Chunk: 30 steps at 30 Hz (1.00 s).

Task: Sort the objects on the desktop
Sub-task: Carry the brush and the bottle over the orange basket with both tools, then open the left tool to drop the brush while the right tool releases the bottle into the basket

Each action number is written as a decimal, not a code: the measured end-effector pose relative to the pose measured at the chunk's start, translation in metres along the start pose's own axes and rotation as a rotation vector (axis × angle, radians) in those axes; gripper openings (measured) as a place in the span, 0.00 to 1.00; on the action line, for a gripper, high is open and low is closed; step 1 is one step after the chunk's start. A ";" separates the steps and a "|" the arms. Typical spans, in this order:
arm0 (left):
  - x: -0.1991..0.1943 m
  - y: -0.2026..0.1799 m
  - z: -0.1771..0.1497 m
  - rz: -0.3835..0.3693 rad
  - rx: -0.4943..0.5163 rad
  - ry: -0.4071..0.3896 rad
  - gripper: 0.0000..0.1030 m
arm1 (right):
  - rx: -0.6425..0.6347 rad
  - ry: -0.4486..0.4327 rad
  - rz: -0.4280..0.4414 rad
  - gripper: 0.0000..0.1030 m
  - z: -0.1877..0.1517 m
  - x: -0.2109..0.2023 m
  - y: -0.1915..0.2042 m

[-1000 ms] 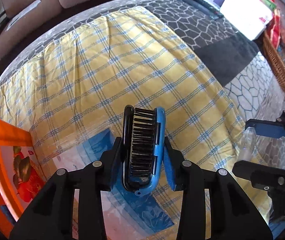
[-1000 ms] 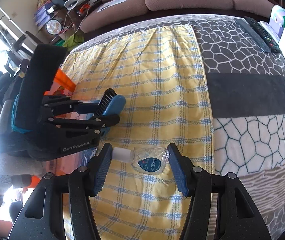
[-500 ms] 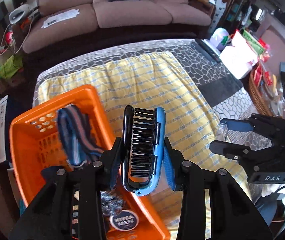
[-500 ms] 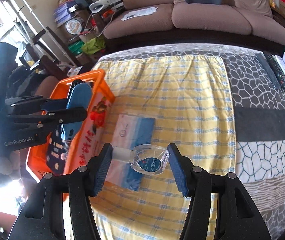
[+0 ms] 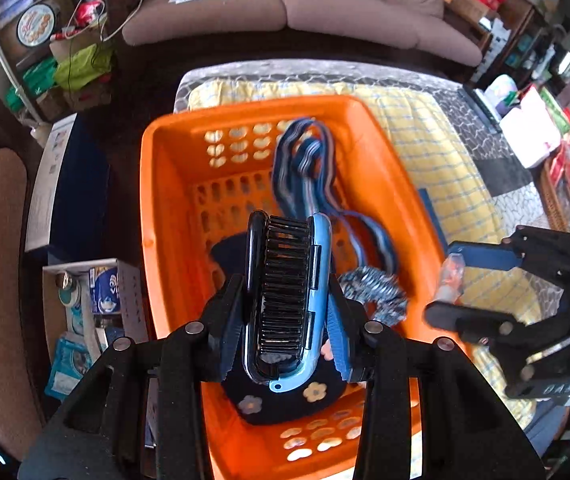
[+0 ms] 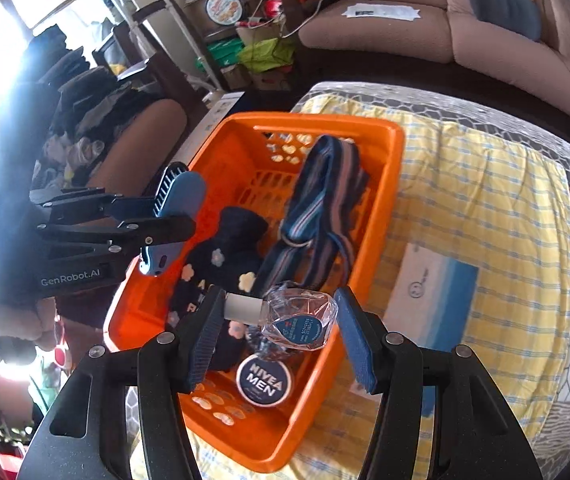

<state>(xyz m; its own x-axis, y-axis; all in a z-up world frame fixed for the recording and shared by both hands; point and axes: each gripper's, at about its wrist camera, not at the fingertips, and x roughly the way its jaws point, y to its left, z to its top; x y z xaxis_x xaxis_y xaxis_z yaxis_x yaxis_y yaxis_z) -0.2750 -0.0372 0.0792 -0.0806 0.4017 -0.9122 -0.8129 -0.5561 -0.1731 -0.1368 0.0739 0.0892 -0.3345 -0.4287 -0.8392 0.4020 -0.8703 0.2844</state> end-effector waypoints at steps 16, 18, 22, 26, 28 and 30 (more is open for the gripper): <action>0.020 0.008 -0.020 -0.024 -0.013 0.049 0.35 | -0.056 0.152 0.005 0.57 -0.031 0.072 0.042; 0.015 0.013 -0.007 -0.023 -0.029 0.028 0.35 | -0.056 0.140 0.003 0.57 -0.023 0.068 0.042; 0.019 0.024 0.022 -0.010 -0.057 0.007 0.35 | -0.065 0.103 -0.018 0.57 0.008 0.061 0.041; 0.038 0.036 0.052 0.019 -0.068 0.009 0.35 | -0.056 0.091 -0.055 0.57 0.040 0.067 0.029; 0.051 0.039 0.066 0.036 -0.055 0.021 0.35 | -0.051 0.090 -0.067 0.57 0.053 0.071 0.021; 0.064 0.041 0.075 0.056 -0.047 0.033 0.35 | -0.045 0.091 -0.075 0.57 0.062 0.076 0.012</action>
<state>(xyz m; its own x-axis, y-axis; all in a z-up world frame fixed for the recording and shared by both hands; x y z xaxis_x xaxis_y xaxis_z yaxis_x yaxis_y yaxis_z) -0.3570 0.0207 0.0415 -0.1055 0.3452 -0.9326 -0.7797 -0.6107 -0.1378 -0.2105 0.0159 0.0573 -0.2873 -0.3372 -0.8965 0.4174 -0.8865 0.1997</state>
